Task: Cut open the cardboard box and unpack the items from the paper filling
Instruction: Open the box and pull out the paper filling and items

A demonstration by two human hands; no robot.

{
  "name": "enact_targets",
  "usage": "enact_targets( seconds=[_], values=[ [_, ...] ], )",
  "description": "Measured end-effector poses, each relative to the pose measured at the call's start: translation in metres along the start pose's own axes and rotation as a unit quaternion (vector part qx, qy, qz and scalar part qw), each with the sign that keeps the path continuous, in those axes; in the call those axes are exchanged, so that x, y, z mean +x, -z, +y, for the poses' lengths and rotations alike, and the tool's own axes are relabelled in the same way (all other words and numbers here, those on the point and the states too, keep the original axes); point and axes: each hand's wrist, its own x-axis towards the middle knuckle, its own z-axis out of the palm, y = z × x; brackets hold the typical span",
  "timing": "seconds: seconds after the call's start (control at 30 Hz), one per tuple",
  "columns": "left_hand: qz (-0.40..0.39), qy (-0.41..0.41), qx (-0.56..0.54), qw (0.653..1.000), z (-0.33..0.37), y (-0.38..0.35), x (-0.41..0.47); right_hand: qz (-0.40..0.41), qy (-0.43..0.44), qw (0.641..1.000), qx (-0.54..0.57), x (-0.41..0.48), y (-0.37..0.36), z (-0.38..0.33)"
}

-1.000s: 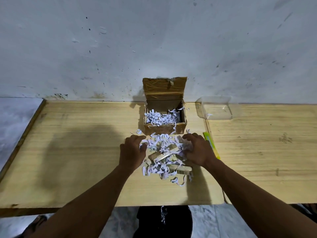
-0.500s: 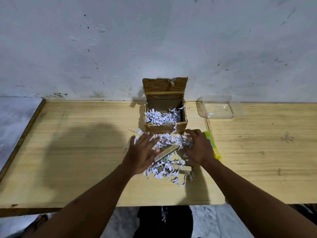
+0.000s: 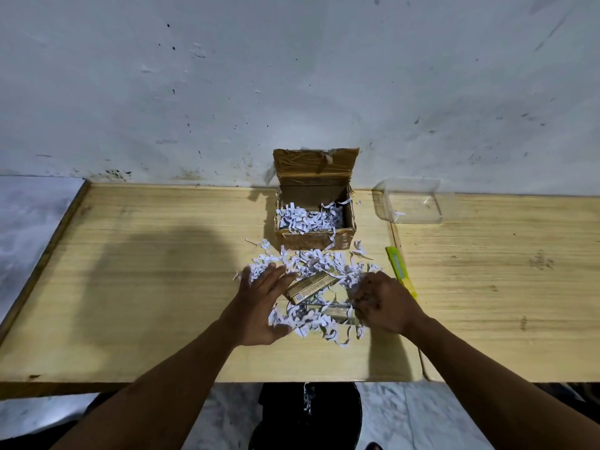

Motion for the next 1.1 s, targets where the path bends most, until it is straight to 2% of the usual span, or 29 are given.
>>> enact_targets(
  seconds=[0.1, 0.2, 0.27, 0.37, 0.47, 0.6, 0.67, 0.73, 0.8, 0.93, 1.0, 1.1],
  values=[
    [0.0, 0.006, -0.009, 1.0, 0.004, 0.009, 0.001, 0.023, 0.017, 1.0, -0.014, -0.004, 0.005, 0.001],
    [0.004, 0.046, -0.022, 0.999, 0.009, 0.002, 0.006, -0.051, 0.048, 0.996, -0.047, -0.007, 0.0, 0.0],
    [0.029, 0.095, -0.027, 0.995, 0.013, -0.008, 0.01, -0.068, 0.024, 0.996, -0.061, -0.005, -0.003, 0.005],
    [0.046, 0.142, -0.021, 0.989, 0.018, -0.021, 0.011, 0.019, -0.039, 0.997, -0.057, 0.001, -0.002, 0.011],
    [0.069, 0.142, -0.008, 0.987, 0.018, -0.027, 0.01, 0.059, -0.003, 0.998, -0.037, 0.004, -0.002, 0.001],
    [0.059, 0.153, -0.03, 0.986, 0.02, -0.025, 0.012, -0.013, 0.075, 0.997, 0.003, -0.001, -0.013, -0.018],
    [0.034, 0.175, -0.053, 0.983, 0.024, -0.022, 0.014, -0.045, 0.076, 0.996, 0.007, -0.001, -0.02, -0.019],
    [0.05, 0.183, -0.068, 0.98, 0.029, -0.017, 0.016, -0.062, 0.069, 0.995, 0.028, 0.0, -0.024, -0.017],
    [0.098, 0.138, -0.049, 0.984, 0.036, -0.011, 0.016, -0.056, 0.056, 0.994, 0.077, 0.003, -0.022, -0.019],
    [0.153, -0.06, -0.014, 0.986, 0.048, -0.012, 0.021, -0.073, -0.047, 0.973, 0.216, 0.011, -0.017, -0.016],
    [0.151, -0.08, -0.044, 0.984, 0.051, -0.014, 0.024, -0.082, -0.079, 0.955, 0.272, 0.014, -0.014, -0.012],
    [0.151, -0.061, -0.071, 0.984, 0.05, -0.015, 0.026, -0.054, -0.116, 0.943, 0.308, 0.015, -0.009, -0.011]
  ],
)
